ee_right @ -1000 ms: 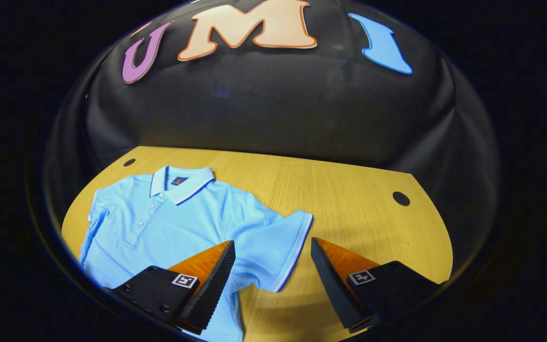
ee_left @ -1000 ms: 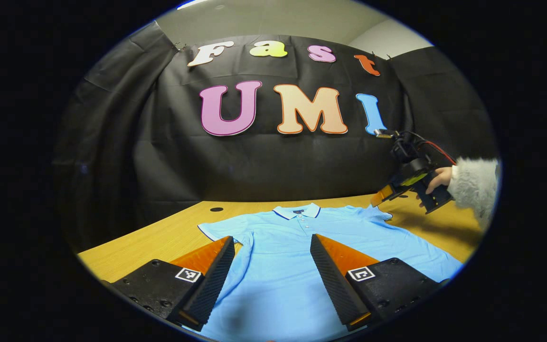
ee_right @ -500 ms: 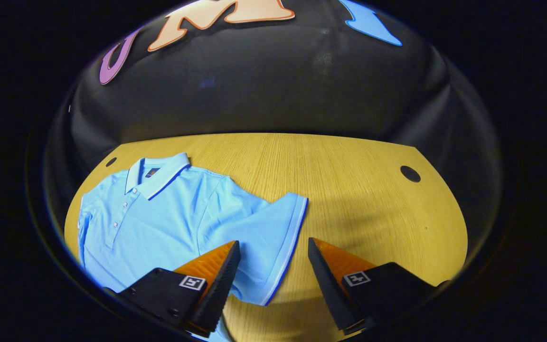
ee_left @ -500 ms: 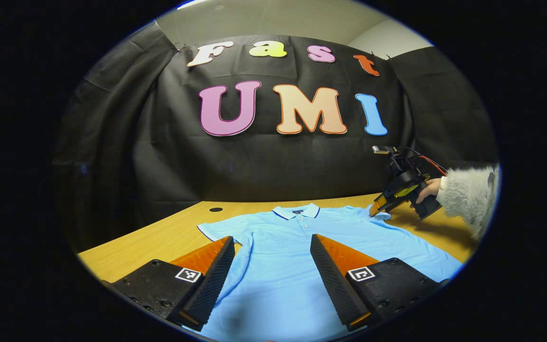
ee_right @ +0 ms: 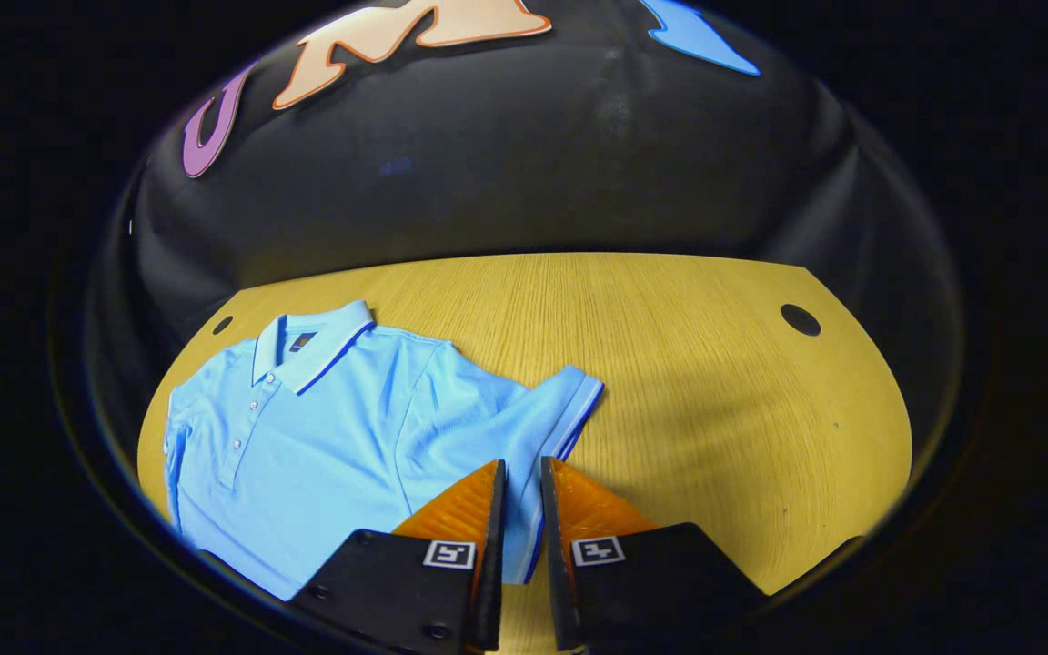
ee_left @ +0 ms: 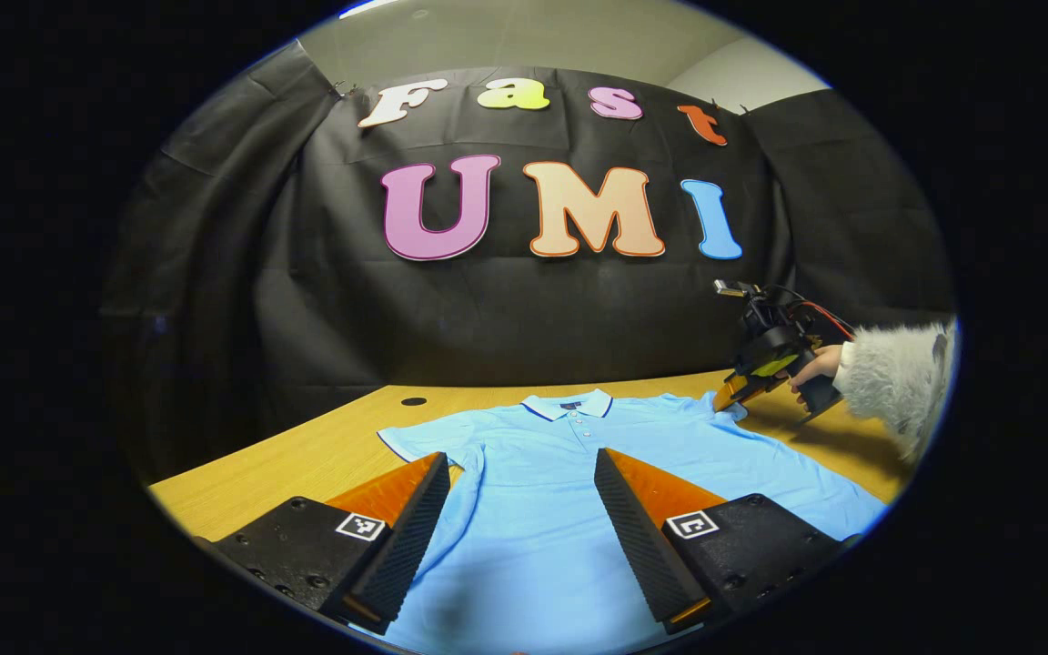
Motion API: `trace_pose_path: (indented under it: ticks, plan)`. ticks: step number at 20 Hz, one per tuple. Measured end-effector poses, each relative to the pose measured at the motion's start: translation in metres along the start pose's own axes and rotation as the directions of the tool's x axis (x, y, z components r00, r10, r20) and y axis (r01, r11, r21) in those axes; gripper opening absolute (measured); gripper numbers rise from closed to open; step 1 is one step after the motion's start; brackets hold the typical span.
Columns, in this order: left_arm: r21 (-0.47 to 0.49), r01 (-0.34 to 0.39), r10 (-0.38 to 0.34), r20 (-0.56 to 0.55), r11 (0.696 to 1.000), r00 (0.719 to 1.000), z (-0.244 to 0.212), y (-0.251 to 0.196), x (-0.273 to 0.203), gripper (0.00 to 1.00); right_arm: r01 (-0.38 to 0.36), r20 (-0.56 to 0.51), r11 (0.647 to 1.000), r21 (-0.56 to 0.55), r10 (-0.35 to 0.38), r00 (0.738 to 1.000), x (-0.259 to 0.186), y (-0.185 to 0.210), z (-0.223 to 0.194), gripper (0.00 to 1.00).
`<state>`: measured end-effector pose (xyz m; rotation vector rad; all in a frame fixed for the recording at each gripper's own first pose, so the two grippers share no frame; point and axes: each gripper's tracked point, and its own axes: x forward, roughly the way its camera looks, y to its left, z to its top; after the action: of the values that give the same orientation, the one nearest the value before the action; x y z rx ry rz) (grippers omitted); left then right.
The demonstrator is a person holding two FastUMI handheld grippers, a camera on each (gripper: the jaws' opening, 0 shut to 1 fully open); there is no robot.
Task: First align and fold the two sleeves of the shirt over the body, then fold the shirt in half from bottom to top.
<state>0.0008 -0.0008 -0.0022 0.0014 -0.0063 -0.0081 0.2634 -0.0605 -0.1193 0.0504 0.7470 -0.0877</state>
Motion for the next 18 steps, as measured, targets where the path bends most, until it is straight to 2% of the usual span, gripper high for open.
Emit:
trace_pose_path:
  ticks: [1, 5, 8, 11, 15, 18]
  plan:
    - [0.000, 0.000, 0.000, 0.000, 1.000, 1.000, 0.000, 0.000, 0.000, 0.95, 0.006, 0.003, 1.000, -0.008, -0.006, 1.000, 0.002, 0.000, -0.001, 0.10]
    - [0.000, 0.000, 0.000, 0.000, 1.000, 1.000, 0.000, 0.000, 0.000, 0.95, 0.028, 0.058, 0.999, -0.034, -0.026, 0.998, -0.006, 0.007, 0.012, 0.10]
    - [0.000, 0.000, 0.000, 0.000, 1.000, 1.000, 0.000, 0.000, 0.000, 0.95, 0.001, 0.104, 1.000, -0.026, 0.002, 0.995, -0.016, 0.021, 0.027, 0.10]
    - [0.000, 0.000, 0.000, 0.000, 1.000, 1.000, 0.000, 0.000, -0.001, 0.95, -0.072, 0.123, 0.997, 0.004, 0.071, 0.990, -0.025, 0.043, 0.034, 0.10]
    - [0.000, 0.000, 0.000, 0.000, 1.000, 1.000, 0.000, 0.000, 0.000, 0.95, -0.214, 0.162, 0.977, 0.017, 0.208, 0.965, -0.036, 0.090, 0.043, 0.10]
    - [0.000, 0.000, 0.000, 0.000, 1.000, 1.000, -0.001, 0.000, 0.000, 0.95, -0.267, 0.158, 0.964, -0.011, 0.265, 0.951, -0.037, 0.120, 0.038, 0.10]
